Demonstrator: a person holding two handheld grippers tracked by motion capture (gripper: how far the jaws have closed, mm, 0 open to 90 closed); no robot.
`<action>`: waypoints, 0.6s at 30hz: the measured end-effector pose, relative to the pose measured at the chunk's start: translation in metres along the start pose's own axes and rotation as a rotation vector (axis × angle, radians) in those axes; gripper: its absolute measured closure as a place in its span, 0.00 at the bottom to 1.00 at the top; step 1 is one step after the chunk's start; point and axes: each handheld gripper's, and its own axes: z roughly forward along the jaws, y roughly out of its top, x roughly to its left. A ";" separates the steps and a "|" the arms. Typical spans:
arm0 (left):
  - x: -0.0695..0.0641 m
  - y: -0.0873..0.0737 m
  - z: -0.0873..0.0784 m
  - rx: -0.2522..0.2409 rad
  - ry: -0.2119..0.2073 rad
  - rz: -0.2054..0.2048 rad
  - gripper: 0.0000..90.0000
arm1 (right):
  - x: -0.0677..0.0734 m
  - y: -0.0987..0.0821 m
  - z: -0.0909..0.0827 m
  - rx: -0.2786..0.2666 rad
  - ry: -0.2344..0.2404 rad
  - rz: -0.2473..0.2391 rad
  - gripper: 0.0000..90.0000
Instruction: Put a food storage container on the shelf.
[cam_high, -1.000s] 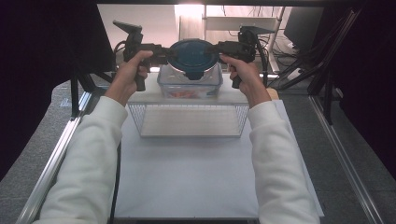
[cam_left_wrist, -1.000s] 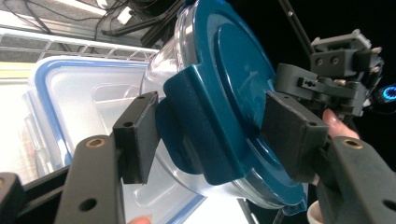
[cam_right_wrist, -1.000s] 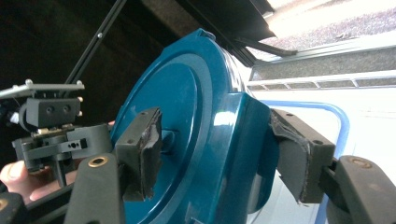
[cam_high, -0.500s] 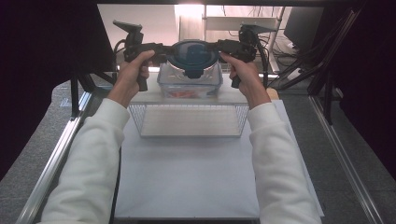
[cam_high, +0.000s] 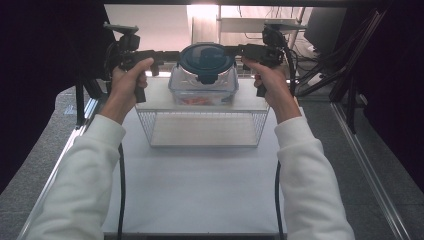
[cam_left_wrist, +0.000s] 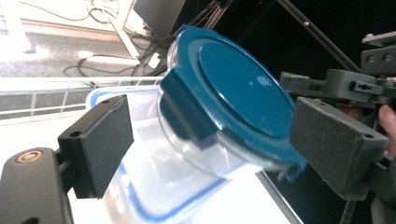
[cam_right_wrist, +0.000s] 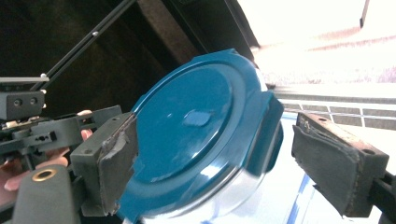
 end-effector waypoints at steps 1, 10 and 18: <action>0.000 -0.004 -0.006 0.002 0.010 0.018 0.14 | 0.001 -0.002 -0.003 0.001 -0.001 -0.009 0.16; -0.014 -0.055 -0.050 0.021 0.018 0.122 0.17 | 0.006 -0.051 -0.047 0.036 0.004 -0.186 0.19; -0.016 -0.126 -0.066 0.027 0.058 0.190 0.19 | 0.004 -0.105 -0.086 -0.005 0.000 -0.296 0.21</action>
